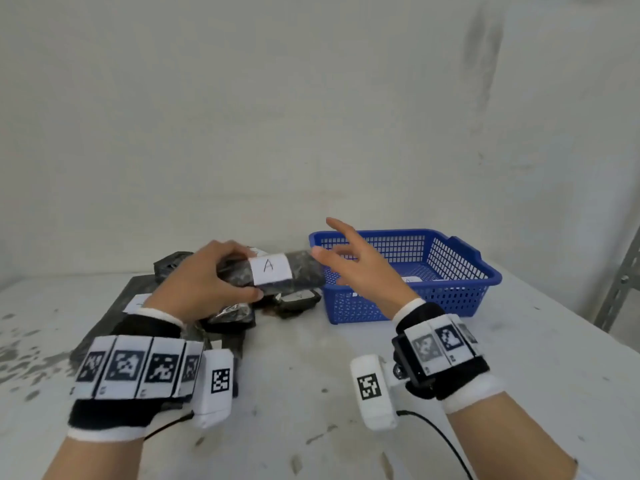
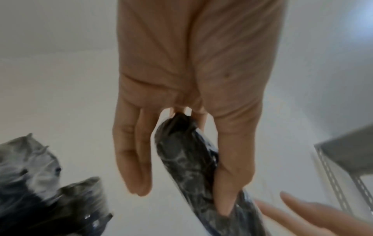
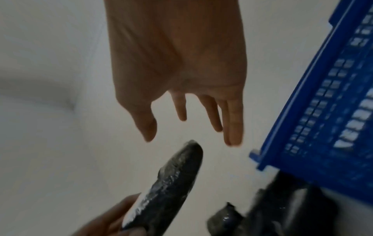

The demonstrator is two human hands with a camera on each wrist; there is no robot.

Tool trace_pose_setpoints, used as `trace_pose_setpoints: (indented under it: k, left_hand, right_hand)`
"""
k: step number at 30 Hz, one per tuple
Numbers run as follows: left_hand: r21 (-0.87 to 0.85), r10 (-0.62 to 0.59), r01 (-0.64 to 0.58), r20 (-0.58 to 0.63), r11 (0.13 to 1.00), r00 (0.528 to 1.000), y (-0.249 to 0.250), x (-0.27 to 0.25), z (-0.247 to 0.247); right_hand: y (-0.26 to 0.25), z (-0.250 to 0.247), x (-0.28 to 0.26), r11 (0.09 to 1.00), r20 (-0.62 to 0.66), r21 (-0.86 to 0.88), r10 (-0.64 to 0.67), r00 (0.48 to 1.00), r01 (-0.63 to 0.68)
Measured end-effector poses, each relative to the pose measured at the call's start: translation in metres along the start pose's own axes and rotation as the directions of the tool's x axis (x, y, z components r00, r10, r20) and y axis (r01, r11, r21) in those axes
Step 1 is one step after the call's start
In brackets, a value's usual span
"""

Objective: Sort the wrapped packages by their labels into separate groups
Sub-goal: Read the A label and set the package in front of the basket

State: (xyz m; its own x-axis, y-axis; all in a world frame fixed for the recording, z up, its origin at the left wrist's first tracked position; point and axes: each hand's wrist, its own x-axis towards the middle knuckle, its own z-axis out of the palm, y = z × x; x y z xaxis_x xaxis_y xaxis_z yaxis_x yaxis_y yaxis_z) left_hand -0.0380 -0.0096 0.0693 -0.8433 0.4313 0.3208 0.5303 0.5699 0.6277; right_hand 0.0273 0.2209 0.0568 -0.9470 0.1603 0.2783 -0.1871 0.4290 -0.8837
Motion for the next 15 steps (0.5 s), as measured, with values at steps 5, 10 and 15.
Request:
trace_pose_setpoints:
  k: [5, 10, 15]
  left_hand:
    - [-0.211, 0.143, -0.158, -0.082, 0.965, 0.986, 0.018, -0.011, -0.022]
    - [-0.498, 0.069, -0.117, -0.114, 0.859, 0.991, 0.023, -0.014, -0.025]
    - [-0.474, -0.014, -0.074, -0.180, 0.877, 0.984, 0.025, -0.012, -0.023]
  right_hand:
    - [-0.025, -0.001, -0.001, 0.900, 0.138, 0.437, -0.074, 0.988, 0.007]
    - [-0.034, -0.006, 0.001, 0.862, 0.076, 0.497, -0.160, 0.984, 0.102]
    - [-0.039, -0.009, -0.001, 0.908, 0.051, 0.387, -0.193, 0.980, 0.159]
